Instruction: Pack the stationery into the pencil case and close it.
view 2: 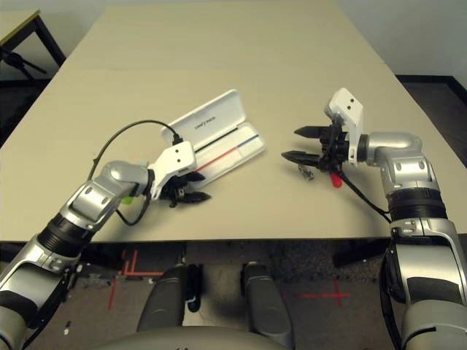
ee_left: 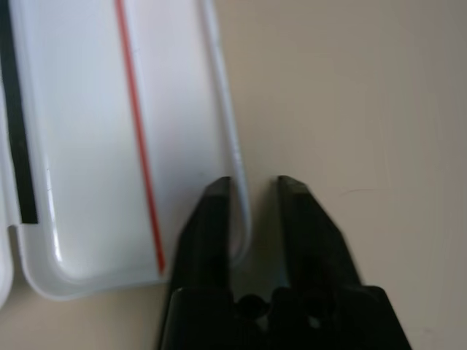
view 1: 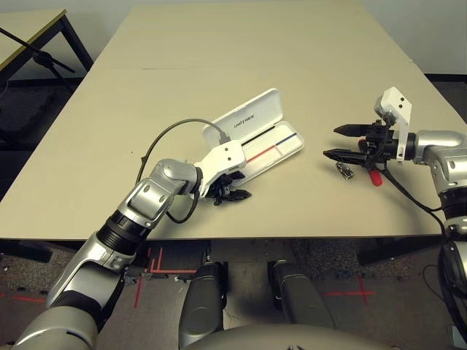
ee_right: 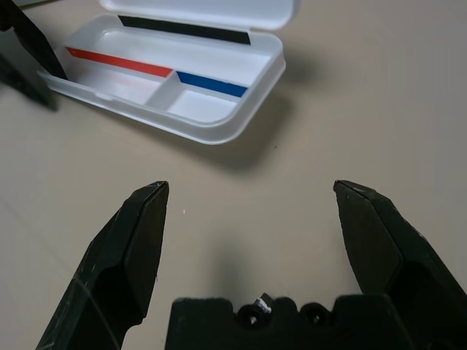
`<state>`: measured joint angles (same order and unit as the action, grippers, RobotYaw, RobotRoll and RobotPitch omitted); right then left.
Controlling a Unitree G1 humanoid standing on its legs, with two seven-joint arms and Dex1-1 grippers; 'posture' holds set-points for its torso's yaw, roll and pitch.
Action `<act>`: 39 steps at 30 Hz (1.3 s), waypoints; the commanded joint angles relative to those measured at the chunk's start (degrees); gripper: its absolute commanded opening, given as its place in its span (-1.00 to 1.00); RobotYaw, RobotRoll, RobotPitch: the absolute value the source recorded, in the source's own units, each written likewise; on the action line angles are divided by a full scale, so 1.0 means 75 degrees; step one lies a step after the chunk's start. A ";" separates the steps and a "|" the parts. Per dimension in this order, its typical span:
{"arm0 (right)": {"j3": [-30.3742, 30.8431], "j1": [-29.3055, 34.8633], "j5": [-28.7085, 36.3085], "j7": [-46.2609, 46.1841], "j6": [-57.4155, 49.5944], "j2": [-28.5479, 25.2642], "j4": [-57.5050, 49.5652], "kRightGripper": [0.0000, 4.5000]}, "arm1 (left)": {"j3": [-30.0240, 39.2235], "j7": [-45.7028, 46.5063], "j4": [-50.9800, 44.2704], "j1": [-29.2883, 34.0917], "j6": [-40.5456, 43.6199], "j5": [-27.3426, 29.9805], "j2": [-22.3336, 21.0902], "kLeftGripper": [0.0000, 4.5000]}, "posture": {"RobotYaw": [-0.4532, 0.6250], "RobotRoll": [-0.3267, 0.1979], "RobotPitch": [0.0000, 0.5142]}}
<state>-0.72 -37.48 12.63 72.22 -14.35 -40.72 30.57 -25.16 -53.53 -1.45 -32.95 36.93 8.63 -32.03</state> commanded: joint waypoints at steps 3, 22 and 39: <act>-0.0037 0.0229 0.0090 -0.0069 -0.0017 0.0009 -0.0246 1.00 | -0.0070 -0.0283 0.0326 -0.0229 0.0030 -0.0281 -0.0168 -0.99 | -0.17 0.25 -0.49; 0.0060 0.0455 -0.0010 -0.0151 0.0255 0.0225 -0.0047 1.00 | -0.0570 -0.2224 -0.0704 -0.0176 -0.1552 -0.1221 -0.1722 -0.99 | -0.13 0.25 -0.42; 0.0139 0.0378 -0.0120 -0.0077 0.0405 0.0255 0.0149 1.00 | -0.0464 -0.2274 -0.0572 -0.0001 -0.1730 -0.1508 -0.1548 -0.99 | -0.12 0.25 -0.38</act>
<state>-0.50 -34.79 11.95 71.10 -11.92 -38.92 31.48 -29.06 -70.87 -5.86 -33.95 23.75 -2.14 -43.80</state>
